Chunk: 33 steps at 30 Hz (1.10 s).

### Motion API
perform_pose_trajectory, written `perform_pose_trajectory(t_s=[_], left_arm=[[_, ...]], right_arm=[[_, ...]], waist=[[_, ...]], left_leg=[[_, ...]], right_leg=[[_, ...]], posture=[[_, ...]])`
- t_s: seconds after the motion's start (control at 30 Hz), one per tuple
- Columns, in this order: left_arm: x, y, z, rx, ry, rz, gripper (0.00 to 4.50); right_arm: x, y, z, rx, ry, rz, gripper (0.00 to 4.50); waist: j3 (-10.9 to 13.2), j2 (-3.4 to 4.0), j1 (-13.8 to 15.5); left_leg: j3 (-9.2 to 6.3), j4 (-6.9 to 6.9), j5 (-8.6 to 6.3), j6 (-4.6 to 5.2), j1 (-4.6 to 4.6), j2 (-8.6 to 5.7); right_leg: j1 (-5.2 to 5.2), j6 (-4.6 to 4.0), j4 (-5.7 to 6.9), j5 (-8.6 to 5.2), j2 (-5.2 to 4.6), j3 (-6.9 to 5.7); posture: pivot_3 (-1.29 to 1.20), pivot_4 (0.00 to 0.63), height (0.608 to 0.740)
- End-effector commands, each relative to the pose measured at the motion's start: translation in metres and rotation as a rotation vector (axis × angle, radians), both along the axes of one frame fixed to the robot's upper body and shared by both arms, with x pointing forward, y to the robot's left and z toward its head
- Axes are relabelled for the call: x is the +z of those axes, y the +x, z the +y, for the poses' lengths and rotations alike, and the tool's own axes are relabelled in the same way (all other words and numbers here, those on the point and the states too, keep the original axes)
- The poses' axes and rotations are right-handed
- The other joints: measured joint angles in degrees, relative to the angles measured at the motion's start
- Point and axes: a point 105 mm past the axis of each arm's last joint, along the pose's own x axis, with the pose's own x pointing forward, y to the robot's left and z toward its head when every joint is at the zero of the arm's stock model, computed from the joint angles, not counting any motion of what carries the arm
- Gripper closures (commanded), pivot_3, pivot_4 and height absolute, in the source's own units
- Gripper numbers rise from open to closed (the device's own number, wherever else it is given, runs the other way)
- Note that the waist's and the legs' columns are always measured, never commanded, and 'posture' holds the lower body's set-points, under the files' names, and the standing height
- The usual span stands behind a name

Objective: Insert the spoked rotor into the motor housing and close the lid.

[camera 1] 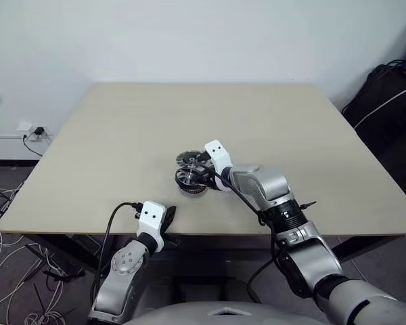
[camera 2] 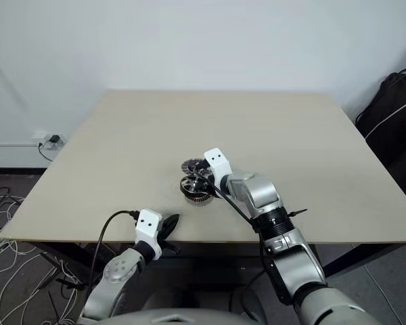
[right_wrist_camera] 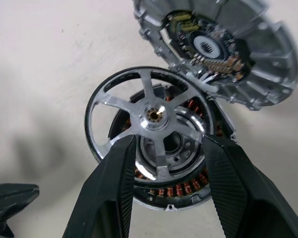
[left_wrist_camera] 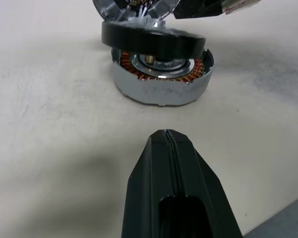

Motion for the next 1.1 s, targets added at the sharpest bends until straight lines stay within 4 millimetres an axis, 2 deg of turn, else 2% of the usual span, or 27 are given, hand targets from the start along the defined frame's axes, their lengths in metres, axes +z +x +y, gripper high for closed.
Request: perform_pose_trajectory(t_s=[0.03,0.3,0.4,0.57,0.73,0.93,1.1], left_arm=[[0.011,0.005,-0.001,0.005,-0.019,-0.052,4.5],[0.012,0.005,-0.001,0.012,-0.021,-0.057,4.5],[0.012,0.006,-0.001,0.015,-0.021,-0.058,4.5],[0.014,0.007,-0.002,0.015,-0.022,-0.062,4.5],[0.014,0.008,-0.002,0.015,-0.022,-0.065,4.5],[0.015,0.008,-0.002,0.012,-0.022,-0.065,4.5],[0.016,0.009,-0.003,0.006,-0.022,-0.067,4.5]], right_arm=[[0.011,0.002,0.006,0.032,0.003,-0.028,2.26],[0.004,0.001,0.007,0.036,-0.013,-0.013,2.26],[0.004,0.002,0.006,0.03,-0.012,-0.008,2.82],[0.004,0.003,0.006,0.012,0.001,-0.005,4.44],[0.008,0.004,0.005,-0.003,0.017,-0.015,4.44],[0.024,0.005,0.005,-0.002,0.05,-0.065,4.44],[0.019,0.006,-0.003,0.01,-0.023,-0.087,4.44]], waist=[[0.0,0.0,0.0],[0.0,0.0,0.0],[0.0,0.0,0.0],[0.0,0.0,0.0],[0.0,0.0,0.0],[0.0,0.0,0.0],[0.0,0.0,0.1]], left_leg=[[0.0,0.0,0.0,0.0,0.0,0.0],[0.0,0.0,0.0,0.0,-0.01,0.0],[0.0,0.0,0.0,0.0,-0.01,0.0],[0.0,0.0,0.0,0.0,-0.01,0.0],[0.0,0.0,0.0,0.0,-0.01,0.0],[0.0,0.0,0.0,0.0,-0.03,0.0],[0.0,0.0,0.0,0.0,-0.03,-0.01]], right_leg=[[0.0,0.0,0.0,0.0,0.0,0.0],[0.0,-0.01,0.0,0.0,-0.02,0.0],[-0.01,-0.01,0.0,0.0,-0.02,0.0],[-0.01,0.0,0.0,0.0,-0.01,0.0],[-0.01,0.0,0.0,0.0,-0.02,0.0],[-0.03,0.0,0.0,0.0,-0.02,0.0],[-0.02,-0.01,0.0,0.0,-0.02,0.0]], posture=[[0.0,0.0,0.74],[0.0,0.0,0.74],[0.0,0.0,0.74],[0.0,0.0,0.74],[0.0,0.0,0.74],[0.0,0.0,0.74],[0.0,0.0,0.74]])
